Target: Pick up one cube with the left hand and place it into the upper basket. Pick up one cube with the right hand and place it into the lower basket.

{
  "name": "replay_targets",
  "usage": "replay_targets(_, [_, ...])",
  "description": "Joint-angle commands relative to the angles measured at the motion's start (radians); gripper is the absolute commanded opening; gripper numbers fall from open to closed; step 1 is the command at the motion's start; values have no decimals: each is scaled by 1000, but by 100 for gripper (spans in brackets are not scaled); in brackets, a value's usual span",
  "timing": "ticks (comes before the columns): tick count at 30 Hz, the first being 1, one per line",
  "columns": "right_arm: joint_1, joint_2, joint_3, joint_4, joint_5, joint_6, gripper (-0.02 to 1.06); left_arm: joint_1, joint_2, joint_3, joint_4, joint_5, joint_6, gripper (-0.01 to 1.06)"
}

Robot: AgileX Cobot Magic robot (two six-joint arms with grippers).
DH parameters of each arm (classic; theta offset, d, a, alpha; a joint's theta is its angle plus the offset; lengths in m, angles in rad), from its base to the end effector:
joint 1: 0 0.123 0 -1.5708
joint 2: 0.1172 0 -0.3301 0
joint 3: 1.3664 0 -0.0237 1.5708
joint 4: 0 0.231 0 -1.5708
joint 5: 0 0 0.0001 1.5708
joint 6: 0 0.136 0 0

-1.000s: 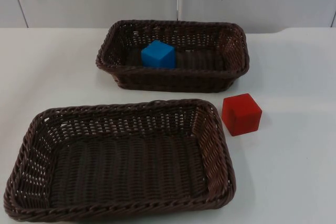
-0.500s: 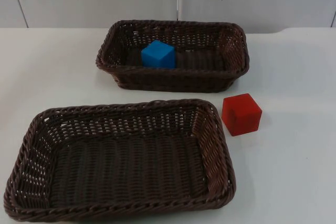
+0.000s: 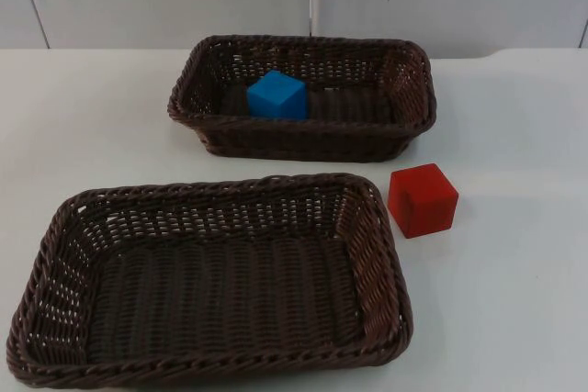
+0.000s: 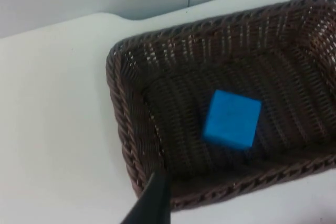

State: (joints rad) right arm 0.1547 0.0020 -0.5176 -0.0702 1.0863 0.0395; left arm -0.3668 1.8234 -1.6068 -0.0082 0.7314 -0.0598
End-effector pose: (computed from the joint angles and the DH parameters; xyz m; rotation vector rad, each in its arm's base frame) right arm -0.0290 -0.0131 0.2497 -0.1132 2.0493 0.0366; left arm 0.4105 -0.1585 0.3213 0.3684 2.4138 -0.2009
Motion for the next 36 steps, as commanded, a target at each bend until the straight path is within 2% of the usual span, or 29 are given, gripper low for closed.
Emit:
replay_targets(1, [-6, -2, 2, -3, -7, -8, 105, -4, -72, 87, 1, -50, -9, 91])
replay_targets(8, [-6, -2, 2, -3, -7, -8, 105, -4, -180, 232, 8, -109, -9, 91])
replay_targets(18, [-6, -2, 2, -3, -7, -8, 105, -4, -367, 408, 23, -138, -9, 91])
replay_targets(36, [-6, -2, 2, -3, -7, -8, 105, -4, -653, 686, -7, -140, -9, 91])
